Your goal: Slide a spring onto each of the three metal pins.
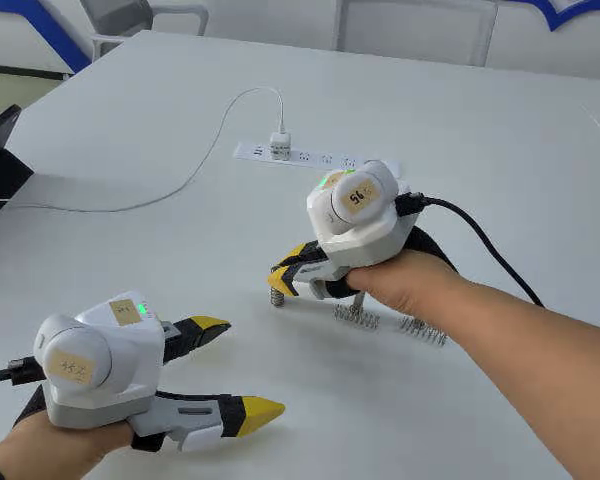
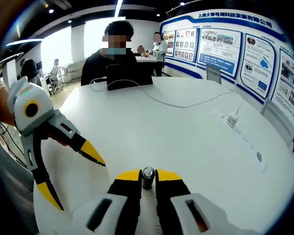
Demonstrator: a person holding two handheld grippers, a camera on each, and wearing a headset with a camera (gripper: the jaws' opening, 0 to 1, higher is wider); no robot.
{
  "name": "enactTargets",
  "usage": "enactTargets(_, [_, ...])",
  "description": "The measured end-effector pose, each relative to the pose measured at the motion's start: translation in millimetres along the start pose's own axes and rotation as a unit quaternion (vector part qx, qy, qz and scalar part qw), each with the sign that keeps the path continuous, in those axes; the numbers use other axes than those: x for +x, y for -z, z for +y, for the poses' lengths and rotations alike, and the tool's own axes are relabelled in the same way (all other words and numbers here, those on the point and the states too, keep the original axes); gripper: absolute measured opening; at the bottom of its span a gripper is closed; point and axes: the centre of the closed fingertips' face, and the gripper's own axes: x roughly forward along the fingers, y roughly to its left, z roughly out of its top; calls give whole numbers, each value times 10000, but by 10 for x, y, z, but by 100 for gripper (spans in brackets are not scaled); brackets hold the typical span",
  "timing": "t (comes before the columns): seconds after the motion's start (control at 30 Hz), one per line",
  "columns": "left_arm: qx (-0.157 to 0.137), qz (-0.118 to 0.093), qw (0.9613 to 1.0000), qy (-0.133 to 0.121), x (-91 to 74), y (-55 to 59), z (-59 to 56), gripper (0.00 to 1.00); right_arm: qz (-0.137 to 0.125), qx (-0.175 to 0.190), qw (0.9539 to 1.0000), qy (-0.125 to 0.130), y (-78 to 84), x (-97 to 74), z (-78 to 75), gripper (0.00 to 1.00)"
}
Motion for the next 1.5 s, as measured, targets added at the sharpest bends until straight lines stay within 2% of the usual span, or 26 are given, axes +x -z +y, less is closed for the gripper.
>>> enactTargets(0.53, [-4,-17,10000,-7,-6,-16,9,70,-19,30,10000,27,2,0,-4,15])
enactTargets(1.5, [24,-31,10000,7,7,-40,8,70,-223,4,9996,173,-25,-235,-52,21])
